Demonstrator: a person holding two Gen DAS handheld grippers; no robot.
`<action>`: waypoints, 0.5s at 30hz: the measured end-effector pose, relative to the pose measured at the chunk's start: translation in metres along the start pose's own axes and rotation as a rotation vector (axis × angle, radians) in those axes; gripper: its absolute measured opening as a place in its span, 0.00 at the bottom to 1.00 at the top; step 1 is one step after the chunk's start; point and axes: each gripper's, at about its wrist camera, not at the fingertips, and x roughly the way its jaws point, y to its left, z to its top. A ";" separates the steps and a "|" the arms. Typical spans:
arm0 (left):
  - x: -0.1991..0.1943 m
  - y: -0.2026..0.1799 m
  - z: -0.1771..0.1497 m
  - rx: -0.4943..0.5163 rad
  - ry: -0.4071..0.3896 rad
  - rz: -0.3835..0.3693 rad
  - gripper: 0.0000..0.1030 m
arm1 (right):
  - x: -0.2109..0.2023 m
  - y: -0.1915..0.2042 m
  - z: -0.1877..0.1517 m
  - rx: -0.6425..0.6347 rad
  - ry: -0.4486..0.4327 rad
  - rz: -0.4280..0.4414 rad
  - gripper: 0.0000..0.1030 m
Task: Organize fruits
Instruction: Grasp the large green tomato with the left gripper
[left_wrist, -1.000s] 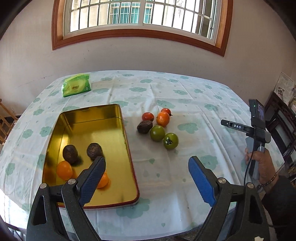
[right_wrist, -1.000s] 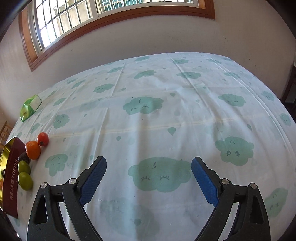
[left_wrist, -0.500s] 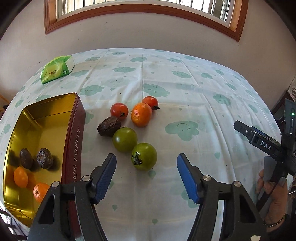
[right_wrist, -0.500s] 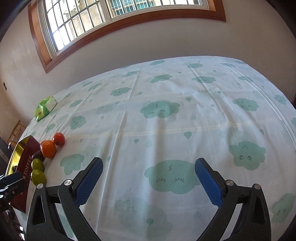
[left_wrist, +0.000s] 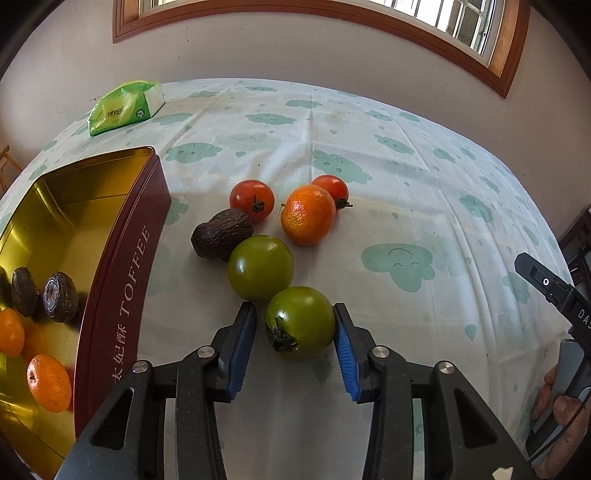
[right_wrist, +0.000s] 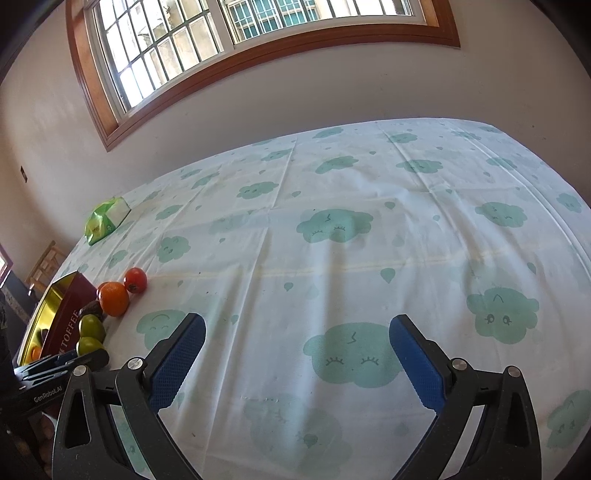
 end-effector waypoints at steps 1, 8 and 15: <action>-0.001 0.001 -0.002 0.002 -0.007 -0.001 0.30 | 0.000 0.000 0.000 0.000 0.000 0.001 0.97; -0.011 0.012 -0.015 -0.012 -0.050 -0.065 0.29 | 0.004 0.002 0.001 -0.006 0.020 -0.014 0.97; -0.011 0.022 -0.016 -0.069 -0.070 -0.122 0.30 | 0.016 0.005 0.001 -0.024 0.074 -0.056 0.97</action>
